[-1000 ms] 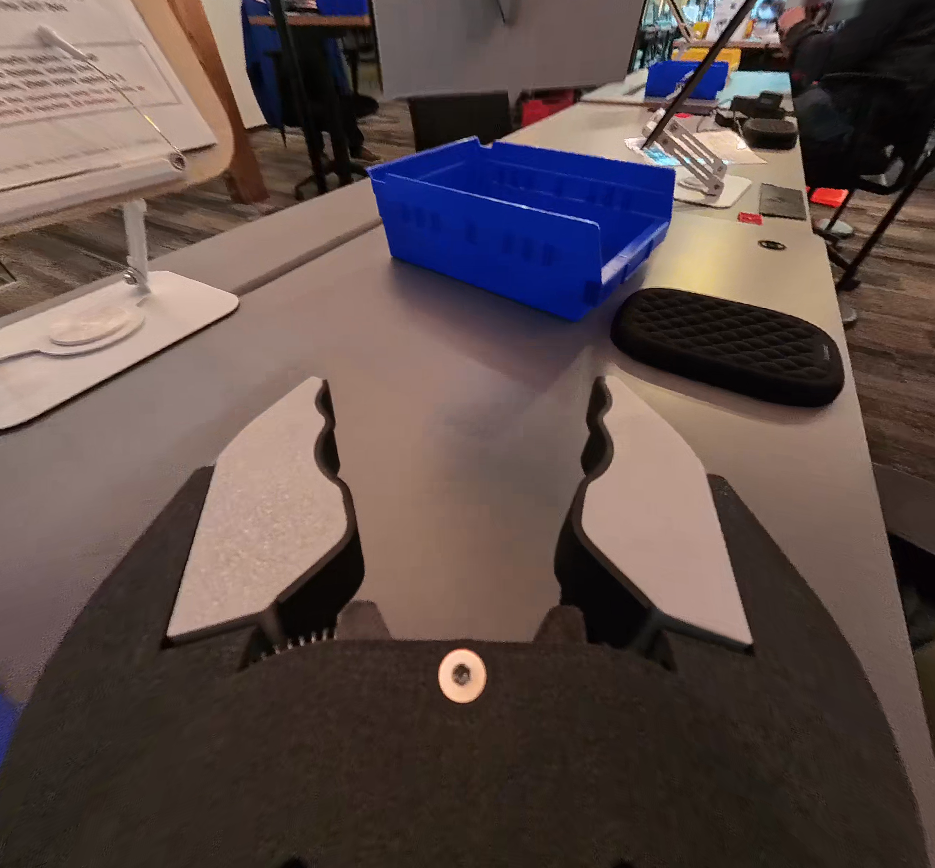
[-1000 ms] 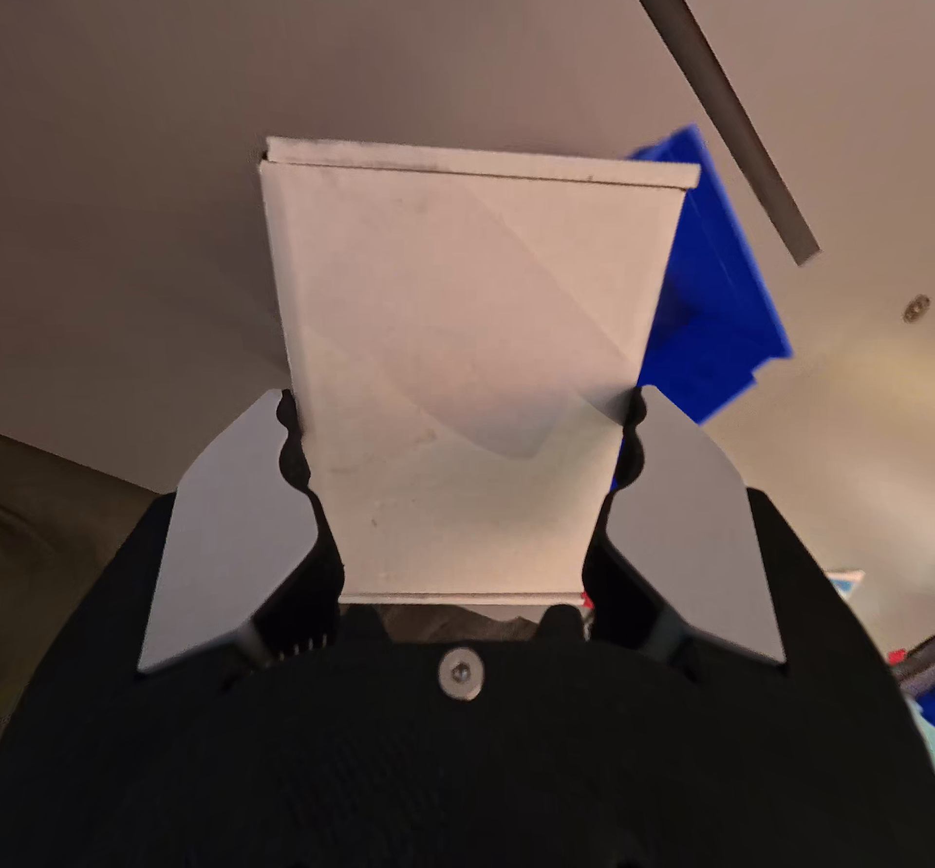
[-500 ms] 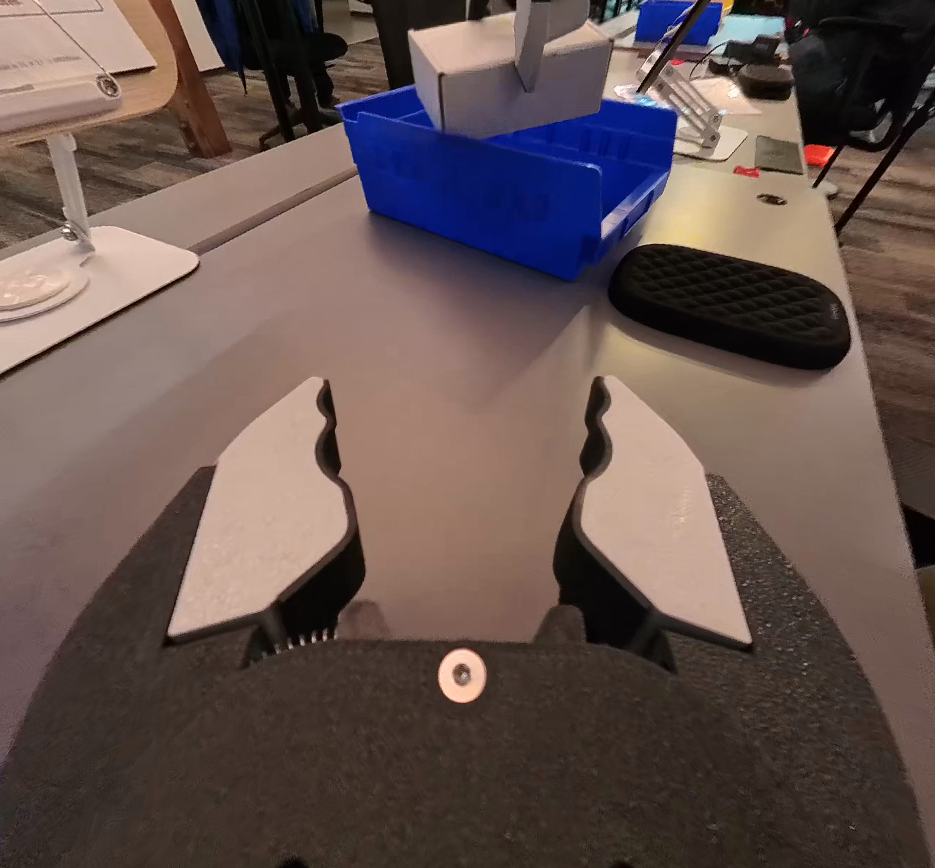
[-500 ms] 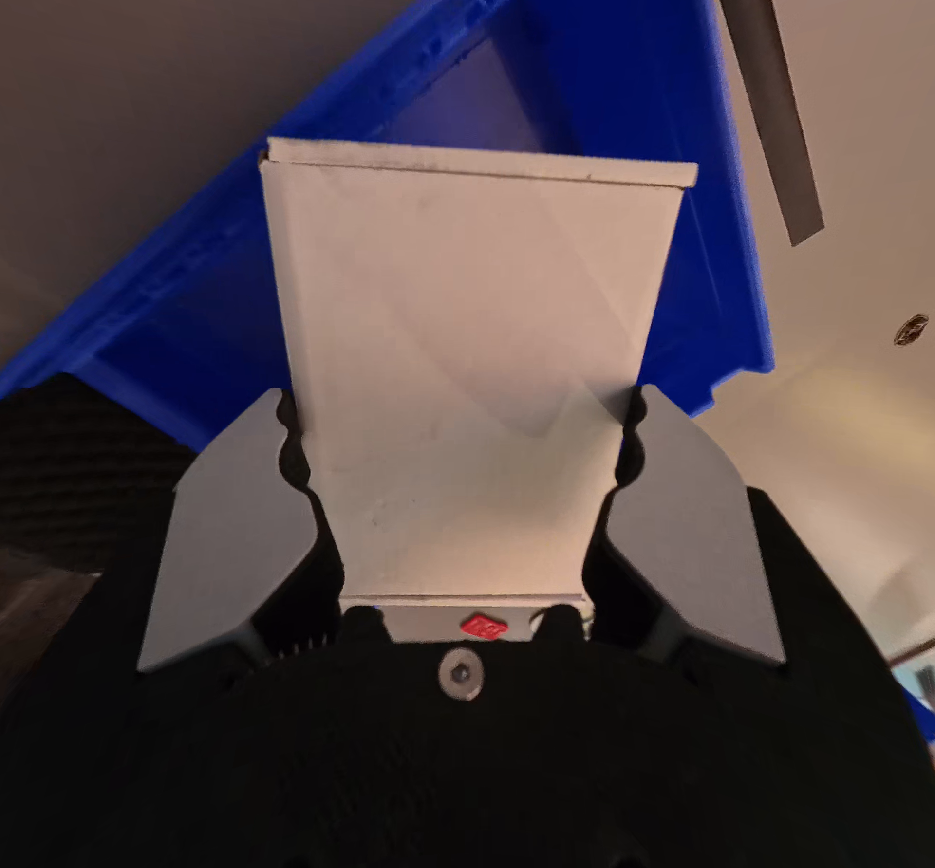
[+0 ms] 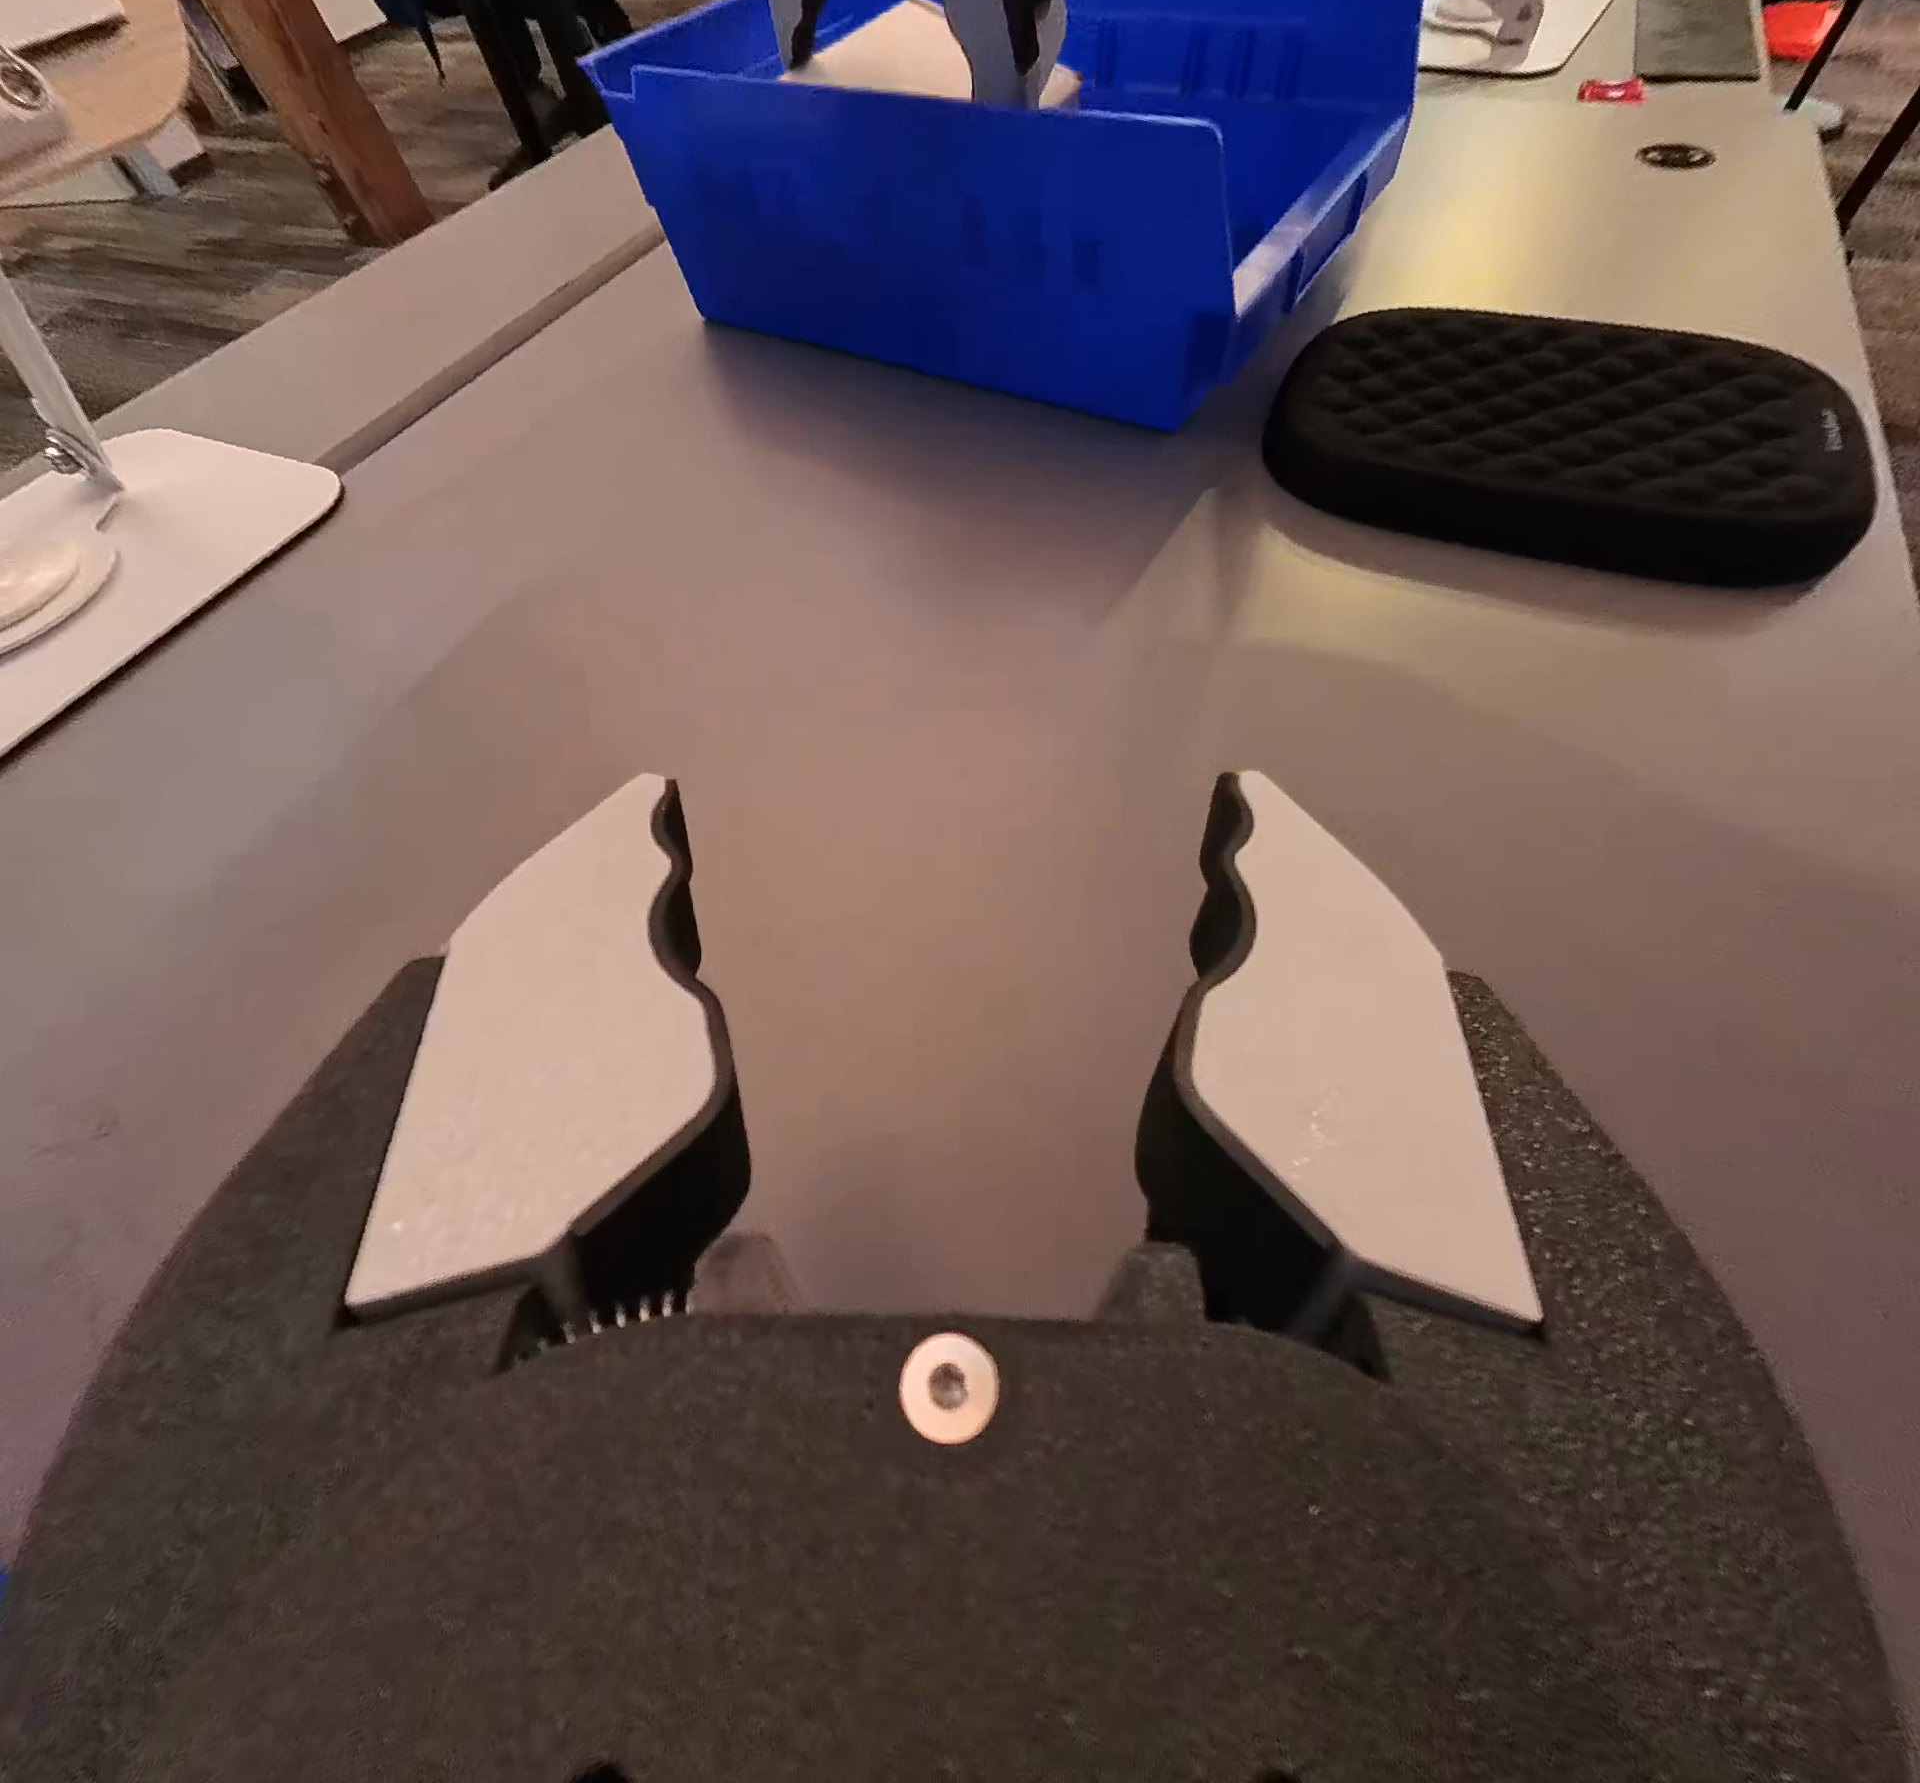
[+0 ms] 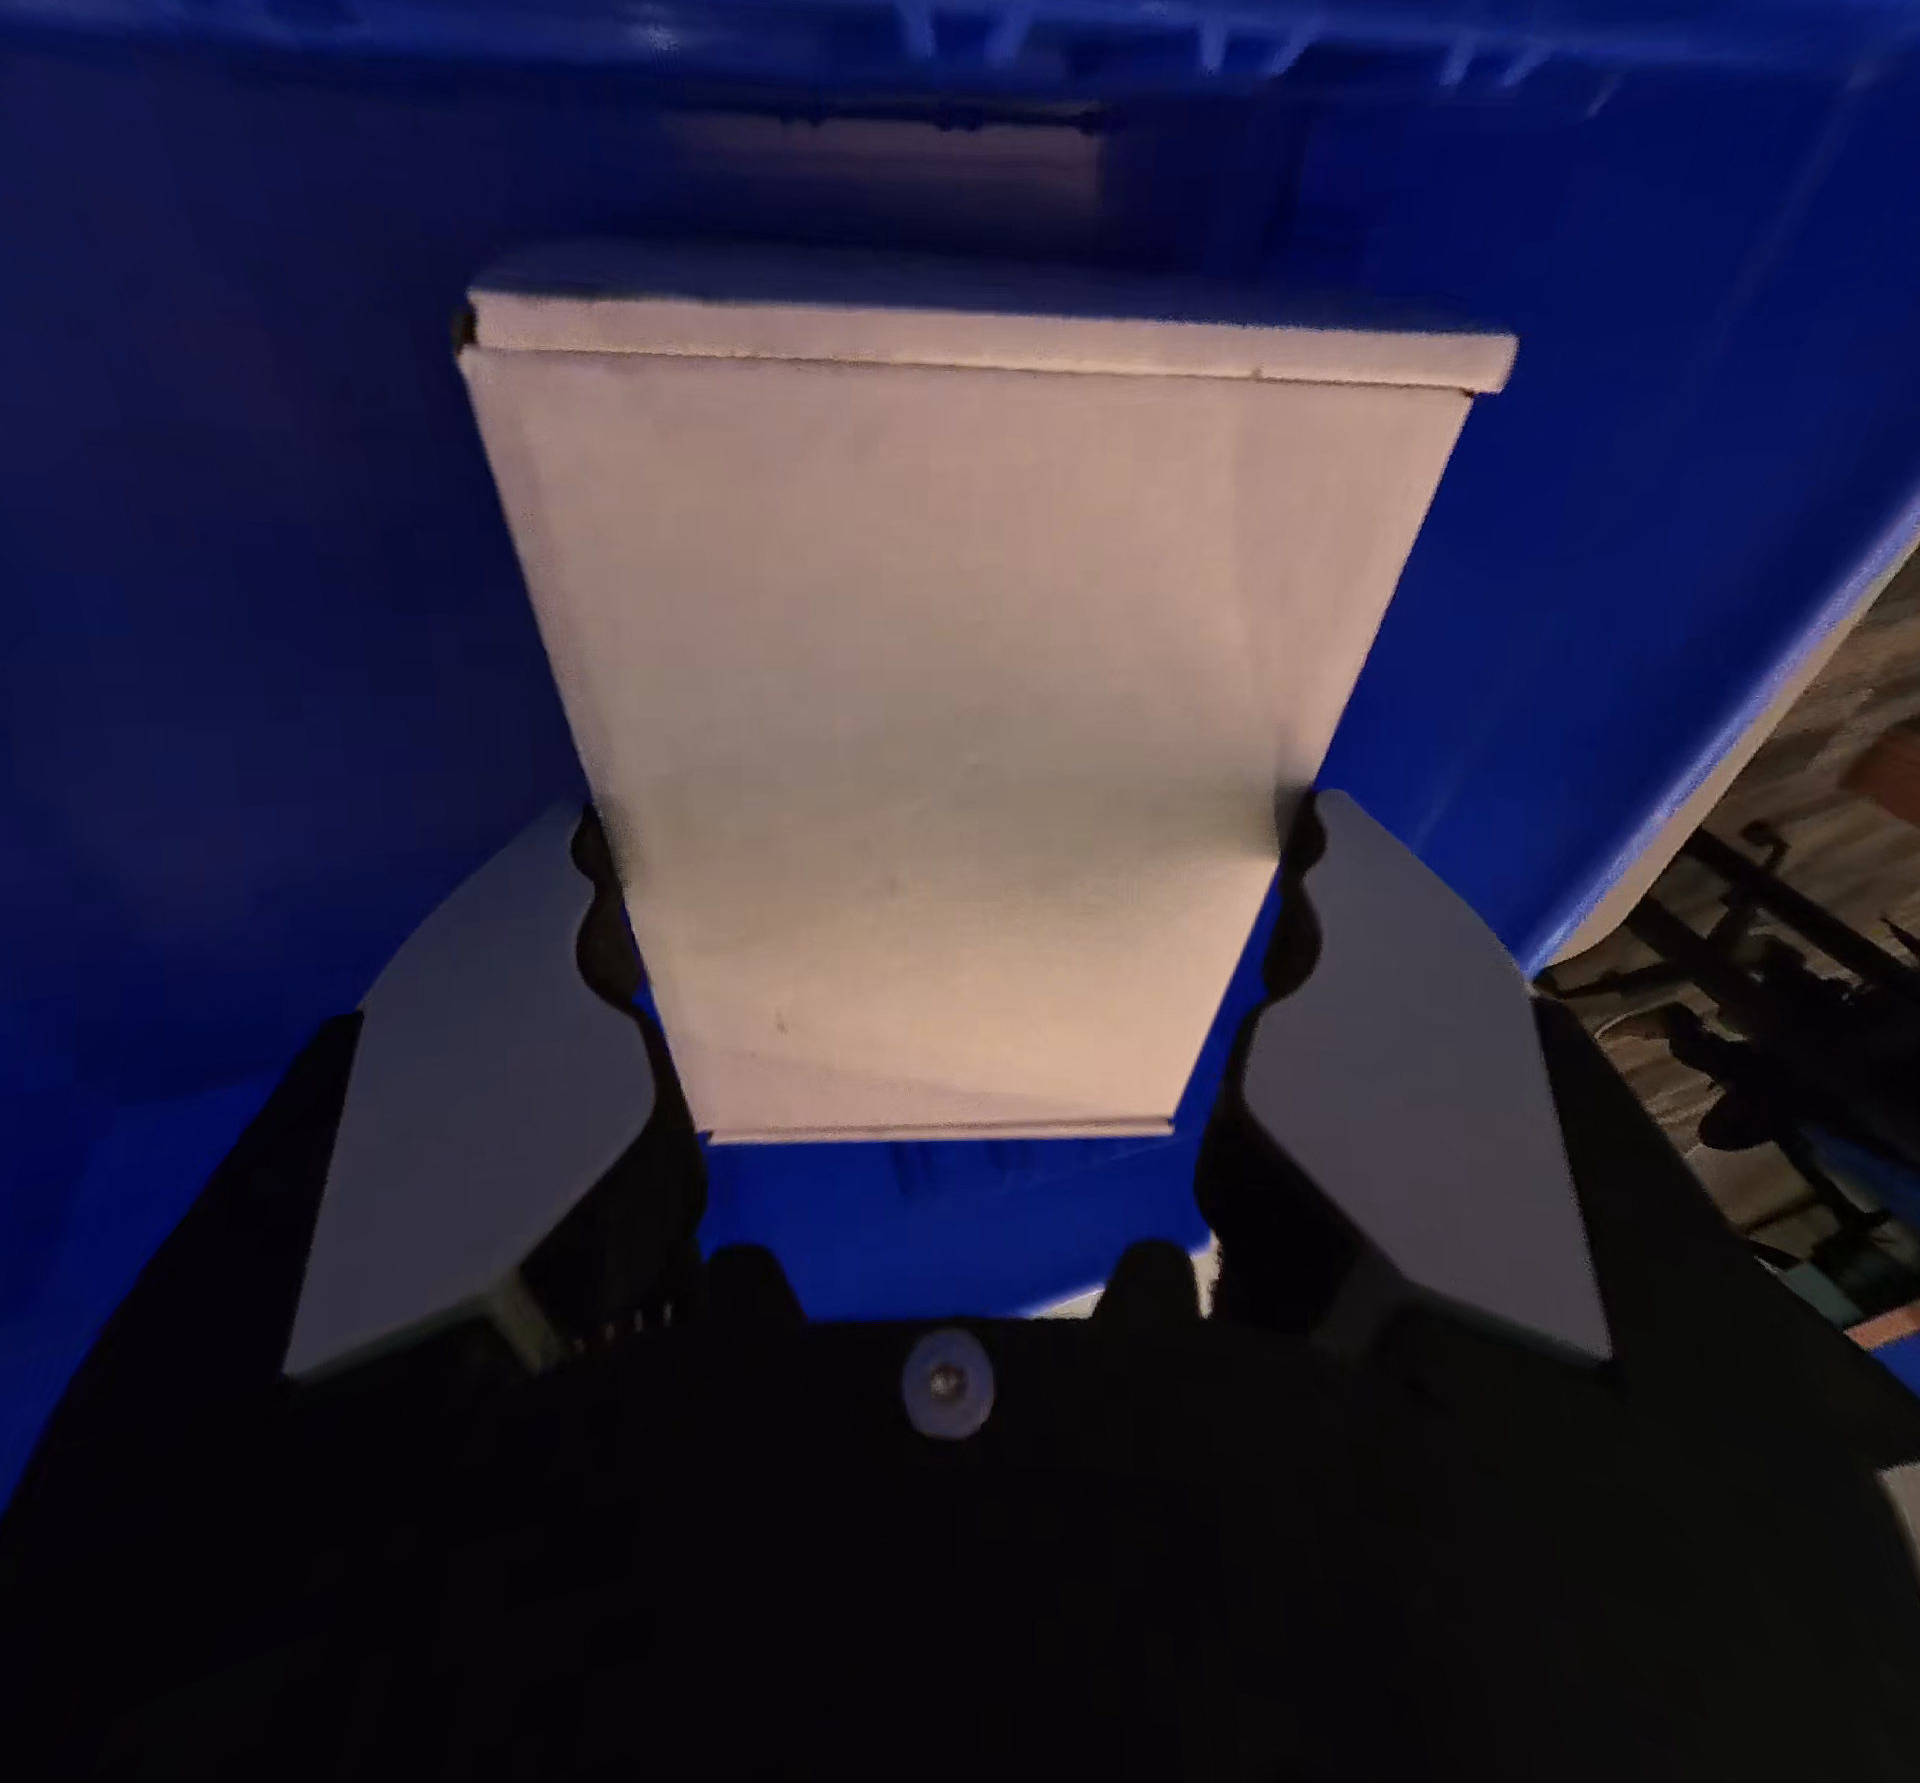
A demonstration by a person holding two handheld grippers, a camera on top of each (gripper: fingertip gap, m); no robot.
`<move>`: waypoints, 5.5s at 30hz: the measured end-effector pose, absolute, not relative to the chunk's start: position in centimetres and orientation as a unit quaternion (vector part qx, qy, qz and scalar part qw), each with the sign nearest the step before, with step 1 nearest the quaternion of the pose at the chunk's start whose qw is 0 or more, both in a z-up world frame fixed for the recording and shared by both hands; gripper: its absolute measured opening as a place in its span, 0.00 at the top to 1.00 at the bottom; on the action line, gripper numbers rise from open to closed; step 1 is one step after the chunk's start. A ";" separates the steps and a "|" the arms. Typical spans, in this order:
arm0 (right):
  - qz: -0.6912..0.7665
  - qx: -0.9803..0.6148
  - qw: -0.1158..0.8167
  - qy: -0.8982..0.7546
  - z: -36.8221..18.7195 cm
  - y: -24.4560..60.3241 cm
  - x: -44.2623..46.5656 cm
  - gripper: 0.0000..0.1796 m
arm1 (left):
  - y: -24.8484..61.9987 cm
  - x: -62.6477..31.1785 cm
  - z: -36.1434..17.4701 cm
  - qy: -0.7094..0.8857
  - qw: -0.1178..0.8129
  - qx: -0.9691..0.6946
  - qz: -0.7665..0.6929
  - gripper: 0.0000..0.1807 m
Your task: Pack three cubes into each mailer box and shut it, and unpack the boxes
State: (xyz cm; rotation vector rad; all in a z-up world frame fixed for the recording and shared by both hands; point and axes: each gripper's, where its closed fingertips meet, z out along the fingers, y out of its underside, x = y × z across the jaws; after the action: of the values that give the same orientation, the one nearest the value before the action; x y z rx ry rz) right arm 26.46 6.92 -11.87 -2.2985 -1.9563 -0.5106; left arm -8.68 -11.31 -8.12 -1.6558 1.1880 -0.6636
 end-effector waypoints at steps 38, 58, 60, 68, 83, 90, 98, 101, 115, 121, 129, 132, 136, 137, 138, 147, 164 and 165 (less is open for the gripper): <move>-0.008 -0.680 0.626 -0.381 9.0 4.4 13.3 0.47 | -11.3 -9.0 -7.0 0.469 0.493 -0.676 -0.283 0.48; 0.007 -0.635 0.697 -0.333 13.0 3.0 8.0 1.00 | -10.3 -11.6 -2.2 0.418 0.551 -0.661 -0.292 0.49; 0.001 -0.635 0.693 -0.340 13.0 2.9 8.2 1.00 | -9.8 -13.5 0.2 0.381 0.547 -0.665 -0.335 0.48; -0.025 -0.648 0.668 -0.365 11.5 3.8 8.2 0.95 | 1.7 -29.0 -0.5 0.513 0.480 -0.711 0.025 0.51; 0.002 -0.717 0.591 -0.370 7.3 5.7 8.8 0.89 | 8.0 -35.8 -11.9 0.596 0.138 -0.787 0.081 0.39; -0.002 -0.732 0.563 -0.384 5.5 6.6 8.3 0.88 | 6.5 -36.2 -11.0 0.629 0.124 -0.763 0.086 0.40; -0.034 -0.746 0.523 -0.411 3.2 7.1 7.7 0.85 | 7.9 -36.0 -11.9 0.635 0.063 -0.769 0.039 0.32; -0.014 -0.751 0.514 -0.414 3.1 6.8 6.9 0.84 | 7.9 -36.3 -12.5 0.646 0.045 -0.760 0.042 0.32; -0.002 -0.745 0.505 -0.435 2.7 6.4 5.9 0.84 | 7.7 -36.5 -14.6 0.630 -0.004 -0.777 0.012 0.19; -0.009 -0.754 0.486 -0.442 1.5 6.8 6.2 0.84 | 7.8 -36.5 -14.4 0.629 0.007 -0.777 0.018 0.21; -0.008 -0.754 0.479 -0.450 1.1 6.8 6.1 0.84 | 7.7 -36.8 -13.4 0.629 0.029 -0.776 0.038 0.25; -0.009 -0.755 0.476 -0.452 0.9 6.8 6.2 0.84 | 7.5 -37.2 -13.0 0.628 0.019 -0.776 0.050 0.25; -0.016 -0.755 0.472 -0.455 0.8 6.9 6.2 0.84 | 7.5 -37.2 -12.4 0.627 0.016 -0.776 0.064 0.25; -0.017 -0.755 0.471 -0.456 0.7 6.8 6.2 0.84 | 7.4 -37.1 -12.2 0.627 0.013 -0.776 0.063 0.25; -0.018 -0.754 0.471 -0.457 0.7 6.8 6.2 0.84 | 7.4 -37.1 -12.1 0.624 0.011 -0.779 0.065 0.25; -0.013 -0.752 0.477 -0.454 1.3 6.7 6.5 0.84 | 7.3 -36.9 -9.3 0.624 0.006 -0.776 0.089 0.26; 0.045 -0.519 0.661 -0.540 7.7 1.7 -2.6 0.67 | 5.9 -29.1 2.7 0.666 0.045 -0.727 0.158 0.26; 0.027 -0.471 0.687 -0.552 8.2 0.5 -4.0 0.64 | 5.6 -27.7 3.1 0.674 0.047 -0.721 0.154 0.26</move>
State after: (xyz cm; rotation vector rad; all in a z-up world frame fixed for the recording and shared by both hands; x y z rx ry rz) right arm -3.99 0.53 8.24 -1.0553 -1.2361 0.0595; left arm -27.75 5.60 3.11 -2.2003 2.0547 0.4692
